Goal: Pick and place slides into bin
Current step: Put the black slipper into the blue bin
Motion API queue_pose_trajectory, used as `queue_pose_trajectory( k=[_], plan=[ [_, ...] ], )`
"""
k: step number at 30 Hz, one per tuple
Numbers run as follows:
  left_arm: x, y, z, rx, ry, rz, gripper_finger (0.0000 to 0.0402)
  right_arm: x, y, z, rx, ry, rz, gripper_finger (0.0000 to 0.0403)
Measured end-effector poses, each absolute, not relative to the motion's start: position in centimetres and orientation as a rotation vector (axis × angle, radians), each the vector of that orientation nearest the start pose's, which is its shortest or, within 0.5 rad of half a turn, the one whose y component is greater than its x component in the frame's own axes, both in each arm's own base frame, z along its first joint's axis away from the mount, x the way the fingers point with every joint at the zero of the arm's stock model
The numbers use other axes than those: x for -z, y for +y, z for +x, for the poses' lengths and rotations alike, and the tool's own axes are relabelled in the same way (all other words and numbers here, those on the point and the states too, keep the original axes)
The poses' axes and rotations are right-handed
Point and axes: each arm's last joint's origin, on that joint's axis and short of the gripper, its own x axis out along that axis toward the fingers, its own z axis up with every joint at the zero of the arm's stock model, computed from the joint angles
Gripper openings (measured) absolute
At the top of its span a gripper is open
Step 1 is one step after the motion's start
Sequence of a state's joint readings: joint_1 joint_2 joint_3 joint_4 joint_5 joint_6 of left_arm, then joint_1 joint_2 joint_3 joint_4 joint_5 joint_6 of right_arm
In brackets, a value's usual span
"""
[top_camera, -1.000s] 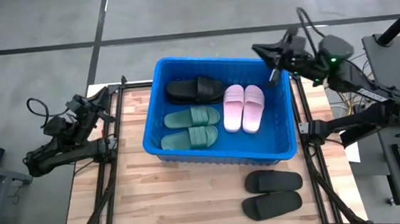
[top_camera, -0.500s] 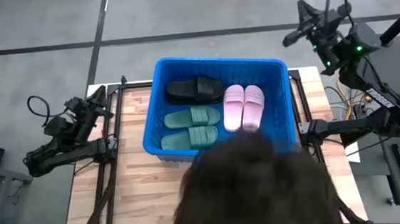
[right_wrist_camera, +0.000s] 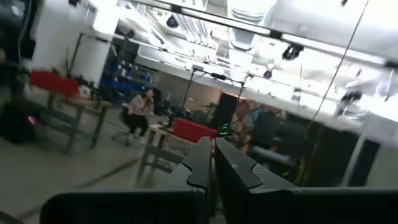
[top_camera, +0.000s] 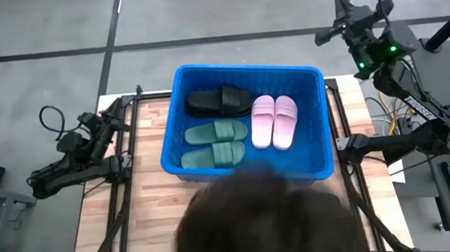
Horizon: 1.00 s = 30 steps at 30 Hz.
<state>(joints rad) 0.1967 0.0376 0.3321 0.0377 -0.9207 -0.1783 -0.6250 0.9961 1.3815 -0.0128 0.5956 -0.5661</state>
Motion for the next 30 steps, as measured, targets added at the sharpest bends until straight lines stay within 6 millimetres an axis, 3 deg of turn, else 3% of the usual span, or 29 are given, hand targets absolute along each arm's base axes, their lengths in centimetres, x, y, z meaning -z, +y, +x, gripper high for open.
queue_pose_trajectory(
  k=[4, 10, 17, 22, 30],
  plan=[
    [-27.3, 3.2, 4.9, -1.017, -0.454, -0.286, 0.0002, -50.6, -10.8, 12.4, 1.239, -0.152, -0.344, 0.0013],
    [-27.7, 2.9, 5.1, -0.861, -0.475, -0.267, 0.0002, -50.0, -9.7, 12.5, 0.924, -0.228, -0.116, 0.0038],
    [-27.7, 2.9, 5.1, -0.870, -0.450, -0.219, 0.0002, -48.7, -7.6, 13.8, 0.499, -0.175, 0.240, 0.0108],
    [-27.7, 2.9, 5.1, -0.883, -0.424, -0.165, 0.0002, -48.3, -6.5, 14.2, 0.204, -0.120, 0.494, 0.0130],
    [-27.7, 2.9, 5.2, -0.852, -0.424, -0.162, 0.0002, -45.5, -4.6, 13.3, 0.193, 0.165, 0.952, 0.0132]
  ],
)
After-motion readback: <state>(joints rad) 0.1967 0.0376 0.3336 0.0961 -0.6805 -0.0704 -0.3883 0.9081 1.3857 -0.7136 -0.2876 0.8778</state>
